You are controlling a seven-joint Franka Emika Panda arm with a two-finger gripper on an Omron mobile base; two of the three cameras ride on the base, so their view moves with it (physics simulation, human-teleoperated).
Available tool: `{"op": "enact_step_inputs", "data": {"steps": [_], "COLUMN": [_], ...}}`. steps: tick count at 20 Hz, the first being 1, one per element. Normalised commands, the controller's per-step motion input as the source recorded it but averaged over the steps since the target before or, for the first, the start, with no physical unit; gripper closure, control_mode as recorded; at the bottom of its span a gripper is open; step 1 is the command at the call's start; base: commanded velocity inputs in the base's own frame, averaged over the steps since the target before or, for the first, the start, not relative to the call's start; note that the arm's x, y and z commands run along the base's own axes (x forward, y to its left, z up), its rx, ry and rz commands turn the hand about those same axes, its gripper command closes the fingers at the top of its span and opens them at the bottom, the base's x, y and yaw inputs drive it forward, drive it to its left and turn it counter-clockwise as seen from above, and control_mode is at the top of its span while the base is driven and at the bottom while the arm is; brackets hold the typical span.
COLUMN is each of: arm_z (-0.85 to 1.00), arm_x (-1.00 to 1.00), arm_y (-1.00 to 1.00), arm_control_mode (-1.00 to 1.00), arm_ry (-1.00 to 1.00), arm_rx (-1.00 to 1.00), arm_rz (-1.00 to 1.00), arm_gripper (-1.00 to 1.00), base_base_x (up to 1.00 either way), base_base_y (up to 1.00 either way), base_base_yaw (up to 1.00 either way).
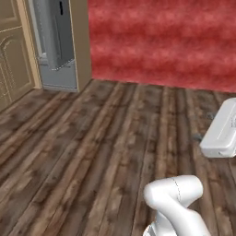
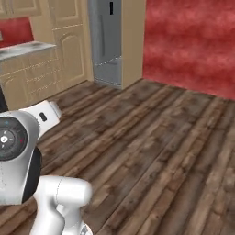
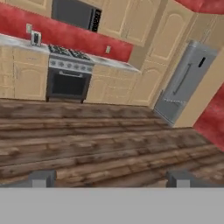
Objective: Take the cupcake and cake from the fridge and place them on the empty tray on the dining counter.
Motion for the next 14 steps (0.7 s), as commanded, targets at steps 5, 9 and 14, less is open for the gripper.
{"op": "enact_step_inputs", "data": {"steps": [5, 9, 14], "arm_z": [0.00, 0.00, 0.00], "arm_x": [0.00, 0.00, 0.00], "arm_y": [0.00, 0.00, 0.00], "arm_control_mode": [1.00, 1.00, 1.00], "arm_ry": [0.00, 0.00, 0.00], "arm_rx": [0.00, 0.00, 0.00], "arm_rz": [0.00, 0.00, 0.00], "arm_gripper": [-1.00, -1.00, -1.00], "base_base_x": [1.00, 0.71, 0.27], "base_base_y": [0.87, 1.00, 1.00], "base_base_yaw": [-0.51, -0.47, -0.41]}}
